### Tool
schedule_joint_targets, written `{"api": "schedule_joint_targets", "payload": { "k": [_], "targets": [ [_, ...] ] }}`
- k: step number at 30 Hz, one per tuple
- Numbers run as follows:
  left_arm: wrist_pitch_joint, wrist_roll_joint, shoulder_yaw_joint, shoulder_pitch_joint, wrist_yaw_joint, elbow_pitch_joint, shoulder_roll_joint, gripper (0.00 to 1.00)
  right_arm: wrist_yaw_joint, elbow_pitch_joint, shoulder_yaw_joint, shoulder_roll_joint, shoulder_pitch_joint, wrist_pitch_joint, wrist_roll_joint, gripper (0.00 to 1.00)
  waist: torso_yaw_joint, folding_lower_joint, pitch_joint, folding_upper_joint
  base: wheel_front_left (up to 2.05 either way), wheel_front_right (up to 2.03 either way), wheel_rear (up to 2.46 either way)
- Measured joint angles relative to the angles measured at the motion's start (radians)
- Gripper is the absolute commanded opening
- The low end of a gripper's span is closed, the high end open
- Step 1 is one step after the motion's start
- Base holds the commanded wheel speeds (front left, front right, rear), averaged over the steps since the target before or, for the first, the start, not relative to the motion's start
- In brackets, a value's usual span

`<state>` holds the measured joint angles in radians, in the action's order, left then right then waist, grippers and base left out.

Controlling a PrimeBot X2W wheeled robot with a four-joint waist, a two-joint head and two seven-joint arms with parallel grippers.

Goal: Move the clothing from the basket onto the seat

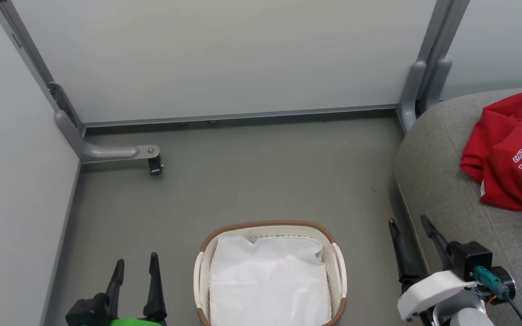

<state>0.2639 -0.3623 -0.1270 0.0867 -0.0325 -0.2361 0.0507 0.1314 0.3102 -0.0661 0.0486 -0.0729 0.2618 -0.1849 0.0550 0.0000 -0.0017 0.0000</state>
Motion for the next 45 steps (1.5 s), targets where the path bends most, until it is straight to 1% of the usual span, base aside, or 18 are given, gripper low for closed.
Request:
{"api": "schedule_joint_targets", "payload": {
  "k": [6,7,11,13,19,29,45],
  "targets": [
    [0.000,0.000,0.001,0.000,-0.004,0.003,0.000,1.00,0.000,0.002,0.000,0.000,-0.001,0.000,-0.001,1.00,-0.002,0.0000,0.002,0.0000,0.00,0.00,0.00],
    [0.000,0.000,0.001,0.000,-0.004,0.003,0.000,0.00,0.000,0.002,0.000,0.000,-0.001,0.000,-0.001,0.00,-0.002,0.0000,0.002,0.0000,0.00,0.00,0.00],
    [-0.001,-0.005,-0.003,0.005,-0.004,-0.030,-0.002,0.00,0.000,0.033,-0.003,-0.005,0.014,-0.004,-0.002,0.00,-0.002,0.0000,0.003,0.0000,0.00,0.00,0.00],
    [-0.009,-0.024,-0.002,0.005,-0.004,-0.033,-0.002,0.00,0.000,0.039,-0.002,-0.006,0.021,-0.013,-0.026,0.00,-0.003,0.0000,0.003,0.0000,0.00,0.00,0.00],
    [-0.039,-0.132,0.014,0.003,-0.012,-0.032,-0.002,0.00,0.000,0.034,0.014,-0.006,0.021,-0.043,-0.145,0.00,-0.005,0.0000,0.003,0.0000,0.00,0.00,0.00],
    [-0.080,-0.284,0.041,-0.016,-0.021,-0.032,-0.002,0.00,0.000,0.020,0.035,-0.006,0.020,-0.087,-0.320,0.00,-0.010,0.0000,0.003,0.0000,0.00,0.00,0.00],
    [-0.143,-0.501,0.083,-0.052,-0.038,-0.028,-0.002,0.00,0.000,0.002,0.066,-0.005,0.013,-0.149,-0.562,0.00,-0.016,0.0000,0.003,0.0000,0.00,0.00,0.00]
  ]
}}
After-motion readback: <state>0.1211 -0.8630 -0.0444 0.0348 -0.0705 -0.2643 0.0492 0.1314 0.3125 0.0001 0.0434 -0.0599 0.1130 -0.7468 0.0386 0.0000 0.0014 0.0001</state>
